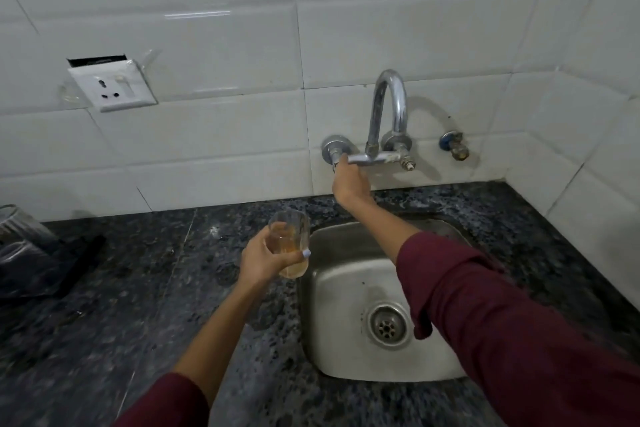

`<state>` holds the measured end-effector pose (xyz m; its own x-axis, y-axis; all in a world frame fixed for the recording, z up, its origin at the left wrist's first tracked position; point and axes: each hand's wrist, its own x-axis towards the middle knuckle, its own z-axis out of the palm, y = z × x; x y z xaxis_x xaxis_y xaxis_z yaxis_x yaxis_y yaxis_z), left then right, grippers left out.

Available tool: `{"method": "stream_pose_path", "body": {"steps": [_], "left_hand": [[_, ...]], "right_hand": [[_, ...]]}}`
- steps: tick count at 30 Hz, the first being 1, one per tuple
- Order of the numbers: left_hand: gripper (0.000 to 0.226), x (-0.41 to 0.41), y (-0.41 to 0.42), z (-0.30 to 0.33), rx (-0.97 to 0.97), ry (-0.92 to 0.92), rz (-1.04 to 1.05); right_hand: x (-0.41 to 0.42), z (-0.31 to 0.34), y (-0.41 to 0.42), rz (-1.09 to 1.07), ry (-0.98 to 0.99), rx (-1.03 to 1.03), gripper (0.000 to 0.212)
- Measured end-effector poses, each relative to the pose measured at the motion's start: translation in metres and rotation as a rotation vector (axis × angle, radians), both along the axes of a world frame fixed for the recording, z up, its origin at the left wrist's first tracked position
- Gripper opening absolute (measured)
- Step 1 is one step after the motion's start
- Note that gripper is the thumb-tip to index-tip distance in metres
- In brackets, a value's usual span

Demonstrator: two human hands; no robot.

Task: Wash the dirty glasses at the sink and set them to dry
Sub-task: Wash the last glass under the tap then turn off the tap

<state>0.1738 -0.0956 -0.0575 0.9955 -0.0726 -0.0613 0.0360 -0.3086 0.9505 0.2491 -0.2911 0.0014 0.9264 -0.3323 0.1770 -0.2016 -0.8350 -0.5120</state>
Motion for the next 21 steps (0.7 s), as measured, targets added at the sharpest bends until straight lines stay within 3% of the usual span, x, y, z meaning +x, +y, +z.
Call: {"method": "stream_pose_path", "body": {"steps": [7, 11, 14, 18, 21], "left_hand": [[0.059, 0.002, -0.011, -0.005, 0.041, 0.022, -0.09], [0.057, 0.006, -0.037, -0.01, 0.044, 0.03, -0.208], [0.069, 0.005, -0.065, -0.013, 0.016, 0.08, -0.299], [0.068, 0.004, -0.102, -0.018, 0.035, 0.07, -0.419], [0.061, 0.008, -0.116, -0.018, 0.029, 0.062, -0.493]], "right_hand": [[-0.019, -0.007, -0.003, 0.036, 0.063, 0.069, 0.061], [-0.078, -0.026, -0.017, 0.208, -0.166, 0.136, 0.03], [-0.125, -0.036, -0.033, 0.327, -0.325, 0.144, 0.025], [-0.148, -0.036, -0.064, 0.464, -0.145, -0.039, 0.025], [-0.148, -0.034, -0.078, 0.5, -0.035, -0.059, 0.015]]}}
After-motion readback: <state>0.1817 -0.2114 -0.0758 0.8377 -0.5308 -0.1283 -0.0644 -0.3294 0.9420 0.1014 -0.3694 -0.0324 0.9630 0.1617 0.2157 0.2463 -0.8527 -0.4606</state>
